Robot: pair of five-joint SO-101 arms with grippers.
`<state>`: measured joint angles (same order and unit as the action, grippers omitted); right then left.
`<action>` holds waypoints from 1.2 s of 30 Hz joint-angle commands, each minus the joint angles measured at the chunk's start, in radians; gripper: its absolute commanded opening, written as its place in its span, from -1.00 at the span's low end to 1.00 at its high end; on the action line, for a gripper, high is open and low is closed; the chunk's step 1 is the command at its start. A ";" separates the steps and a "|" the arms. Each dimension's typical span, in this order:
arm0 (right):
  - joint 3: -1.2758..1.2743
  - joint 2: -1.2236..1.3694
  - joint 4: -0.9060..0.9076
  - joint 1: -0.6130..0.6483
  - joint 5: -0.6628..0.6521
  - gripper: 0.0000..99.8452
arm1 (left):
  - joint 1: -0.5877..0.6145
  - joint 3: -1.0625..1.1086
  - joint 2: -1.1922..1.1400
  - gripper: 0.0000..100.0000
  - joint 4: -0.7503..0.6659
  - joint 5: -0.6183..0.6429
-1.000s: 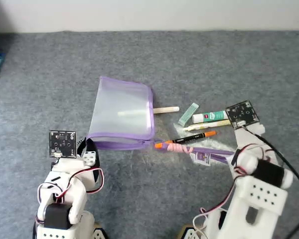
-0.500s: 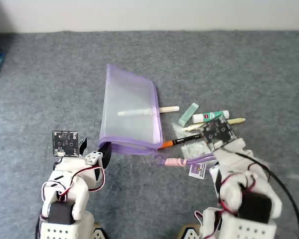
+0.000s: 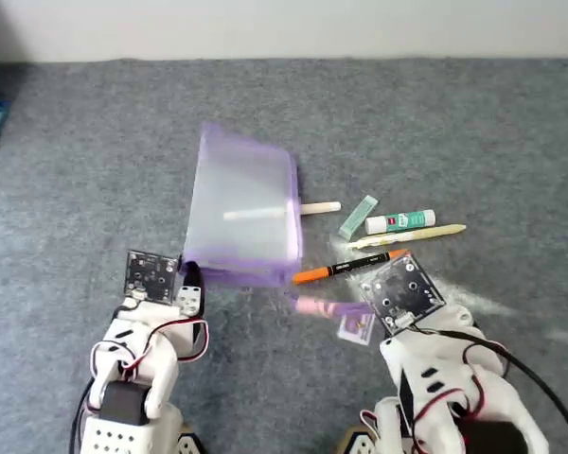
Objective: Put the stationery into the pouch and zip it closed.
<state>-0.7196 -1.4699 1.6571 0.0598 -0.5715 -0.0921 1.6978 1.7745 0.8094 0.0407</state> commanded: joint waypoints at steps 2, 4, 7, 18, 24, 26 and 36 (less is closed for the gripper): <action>0.052 -0.004 0.002 0.010 0.048 -0.98 | -0.008 -0.012 0.005 -0.97 -0.037 -0.043; 0.081 -0.004 0.001 0.010 0.083 -0.98 | -0.005 -0.022 0.008 -0.97 0.014 -0.058; 0.132 -0.002 0.001 0.010 0.146 -0.98 | -0.005 -0.120 0.009 -0.97 0.150 -0.032; 0.250 -0.002 -0.303 0.010 0.341 -0.98 | -0.003 -0.593 0.003 -0.97 0.468 0.026; 0.250 -0.001 -0.510 0.010 0.451 -0.98 | 0.038 -0.774 0.003 -0.97 0.594 -0.037; 0.255 0.012 -0.547 0.010 0.479 -0.98 | 0.091 -0.814 0.003 -0.97 0.631 -0.046; 0.525 0.329 -0.555 0.030 0.672 -0.98 | 0.181 -0.693 0.002 -0.95 0.675 -0.072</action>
<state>-0.2977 -1.2275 1.1293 0.0660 0.0667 0.0783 0.9659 1.7868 1.5029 -0.0253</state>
